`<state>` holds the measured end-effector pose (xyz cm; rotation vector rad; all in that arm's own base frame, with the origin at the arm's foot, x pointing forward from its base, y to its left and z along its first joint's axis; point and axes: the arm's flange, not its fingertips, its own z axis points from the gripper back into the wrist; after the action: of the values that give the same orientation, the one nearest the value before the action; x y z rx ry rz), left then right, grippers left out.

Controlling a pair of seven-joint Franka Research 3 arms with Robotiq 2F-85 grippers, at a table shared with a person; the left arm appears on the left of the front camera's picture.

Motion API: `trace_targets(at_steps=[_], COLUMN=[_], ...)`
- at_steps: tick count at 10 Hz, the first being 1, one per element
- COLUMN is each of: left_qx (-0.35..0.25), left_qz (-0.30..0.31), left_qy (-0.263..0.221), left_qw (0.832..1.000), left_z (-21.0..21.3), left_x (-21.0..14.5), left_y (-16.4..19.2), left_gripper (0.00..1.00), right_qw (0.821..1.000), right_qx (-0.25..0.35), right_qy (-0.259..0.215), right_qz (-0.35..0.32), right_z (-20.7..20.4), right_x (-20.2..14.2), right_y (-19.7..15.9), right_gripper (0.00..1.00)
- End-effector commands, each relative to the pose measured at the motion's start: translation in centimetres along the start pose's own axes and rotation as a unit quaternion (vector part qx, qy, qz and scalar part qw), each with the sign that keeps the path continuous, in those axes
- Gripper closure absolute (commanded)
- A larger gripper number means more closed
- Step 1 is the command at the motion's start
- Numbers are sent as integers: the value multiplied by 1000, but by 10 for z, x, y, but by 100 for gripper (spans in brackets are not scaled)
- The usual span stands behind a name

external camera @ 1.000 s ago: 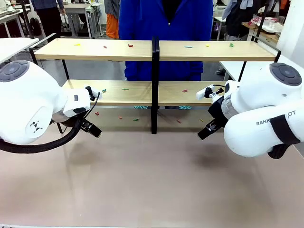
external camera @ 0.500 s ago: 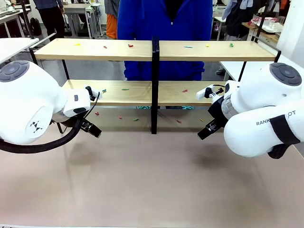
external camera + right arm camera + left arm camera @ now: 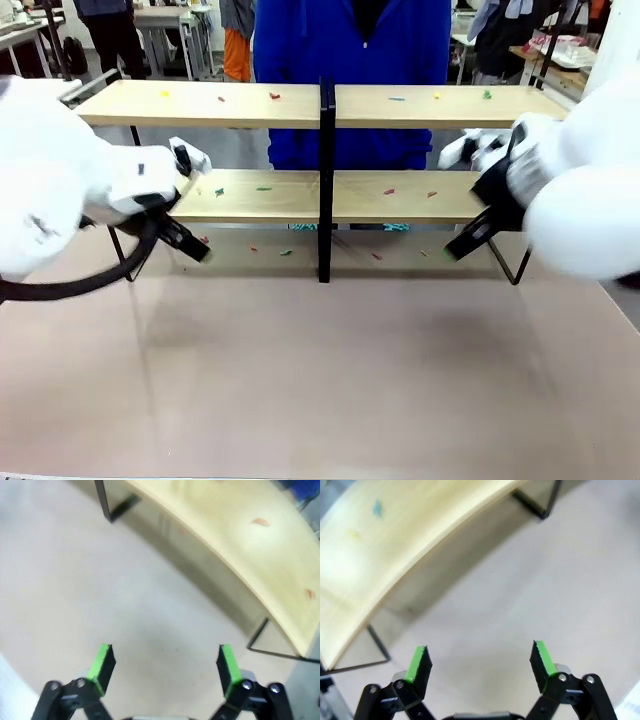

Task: Clean the shelves.
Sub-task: Pick up the Duster when the human hands it over.

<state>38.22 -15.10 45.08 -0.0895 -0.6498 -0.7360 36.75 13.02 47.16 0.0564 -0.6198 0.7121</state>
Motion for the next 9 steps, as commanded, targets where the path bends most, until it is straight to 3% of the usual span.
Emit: trace_targets(at_steps=[1,3,4,7,9], left_qx=[-52,-110,-160,-178,-166], left_qz=[-27,-34,-20,-4,14], left_qy=[-94,-239,-283,-251,-263], left_qw=[994,964,946,951,950], left_z=[117,163,169,150,155], left_x=[-109,-148,-162,-159,-166], left_y=[-5,16,25,18,17], left_gripper=[0,0,0,0,0], right_qw=[999,993,990,987,987], right_qx=[9,-24,-30,-20,-18], right_qy=[-53,-110,-130,-147,-149], right_qz=[-1,-29,-45,-65,-56], right_z=[104,147,157,158,159], right_x=[-82,-121,-141,-164,-163], right_y=[-12,-20,-22,-26,-29], right_gripper=[0,0,0,0,0])
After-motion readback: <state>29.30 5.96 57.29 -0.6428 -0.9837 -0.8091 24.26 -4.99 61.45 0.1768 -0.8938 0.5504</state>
